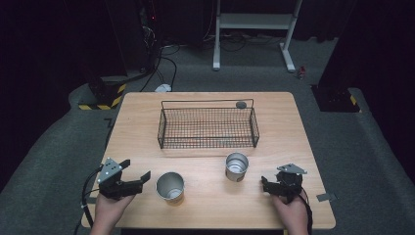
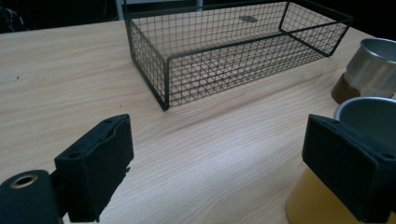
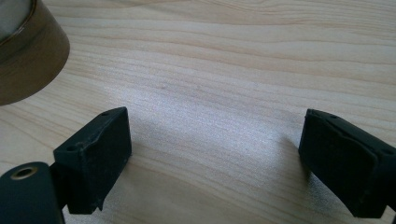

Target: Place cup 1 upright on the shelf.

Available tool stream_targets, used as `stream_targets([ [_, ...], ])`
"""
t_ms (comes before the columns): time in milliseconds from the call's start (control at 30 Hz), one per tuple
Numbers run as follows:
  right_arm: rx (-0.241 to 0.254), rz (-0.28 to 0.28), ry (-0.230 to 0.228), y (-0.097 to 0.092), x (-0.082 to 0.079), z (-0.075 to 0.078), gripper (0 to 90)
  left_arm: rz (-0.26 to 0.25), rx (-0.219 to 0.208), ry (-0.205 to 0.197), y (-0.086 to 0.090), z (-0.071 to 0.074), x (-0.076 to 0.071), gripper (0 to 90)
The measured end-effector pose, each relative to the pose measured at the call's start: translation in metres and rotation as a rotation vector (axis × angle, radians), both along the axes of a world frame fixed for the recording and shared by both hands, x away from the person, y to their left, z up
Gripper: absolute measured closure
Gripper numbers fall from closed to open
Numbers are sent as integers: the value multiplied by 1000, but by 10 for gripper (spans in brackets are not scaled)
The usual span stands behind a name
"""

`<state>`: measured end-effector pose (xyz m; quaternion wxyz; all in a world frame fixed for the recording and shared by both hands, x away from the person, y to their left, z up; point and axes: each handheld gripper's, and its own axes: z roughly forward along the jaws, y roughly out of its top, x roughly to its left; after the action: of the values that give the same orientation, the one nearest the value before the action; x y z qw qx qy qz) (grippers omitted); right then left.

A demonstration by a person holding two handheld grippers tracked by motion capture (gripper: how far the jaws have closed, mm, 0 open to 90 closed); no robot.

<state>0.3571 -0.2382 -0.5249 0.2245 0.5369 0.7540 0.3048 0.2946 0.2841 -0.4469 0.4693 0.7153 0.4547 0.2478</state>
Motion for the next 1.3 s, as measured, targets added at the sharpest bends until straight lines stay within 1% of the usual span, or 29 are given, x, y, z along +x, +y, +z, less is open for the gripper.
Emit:
stream_targets([
  [33, -1, 0, -2, 0, 0, 0, 98, -12, -11, -8, -2, 3, -1, 95],
  [67, -1, 0, -3, 0, 0, 0, 98, -20, -13, -16, -4, 5, -2, 95],
  [133, 1, -3, -2, 0, 0, 0, 100, -26, -16, -17, -6, 5, -3, 95],
  [267, 1, -3, -2, 0, 0, 0, 100, -65, -6, -23, -15, 9, -5, 90],
  [333, 0, -1, -3, 0, 0, 0, 100, -74, -16, -25, -17, 11, -6, 85],
  [367, 1, -2, -2, 0, 0, 0, 101, -81, -18, -32, -18, 12, -7, 84],
  [400, 2, -1, -2, 0, -1, 0, 102, -87, -30, -32, -20, 13, -9, 79],
  [467, 1, -1, -2, -1, -1, 0, 104, -108, -33, -45, -25, 17, -11, 71],
  [533, 0, -1, -2, -1, -1, 0, 107, -114, -35, -48, -27, 18, -11, 60],
  [600, 1, -3, -8, -1, -1, 0, 120, -134, -38, -55, -32, 21, -13, 48],
  [733, 1, -5, -9, -1, -1, 0, 120, -153, -53, -60, -36, 21, -17, 39],
  [833, 4, -3, -3, -1, 0, 0, 120, -165, -52, -58, -41, 20, -20, 13],
  [967, 4, -3, -3, -1, 0, 0, 120, -196, -57, -61, -48, 20, -23, 6],
  [1033, 3, -2, -4, -1, 0, 0, 120, -233, -52, -59, -54, 20, -22, 1],
  [1100, 4, -3, -3, -1, 0, 0, 121, -237, -49, -65, -57, 19, -23, 1],
  [1167, 3, 2, -4, -1, 0, 0, 122, -256, -37, -70, -62, 19, -24, 1],
  [1267, 2, 2, -4, -1, 0, 0, 121, -264, -28, -72, -64, 17, -25, 1],
  [1300, 3, 2, -4, -1, 0, 0, 121, -265, -29, -67, -65, 15, -26, 1],
])
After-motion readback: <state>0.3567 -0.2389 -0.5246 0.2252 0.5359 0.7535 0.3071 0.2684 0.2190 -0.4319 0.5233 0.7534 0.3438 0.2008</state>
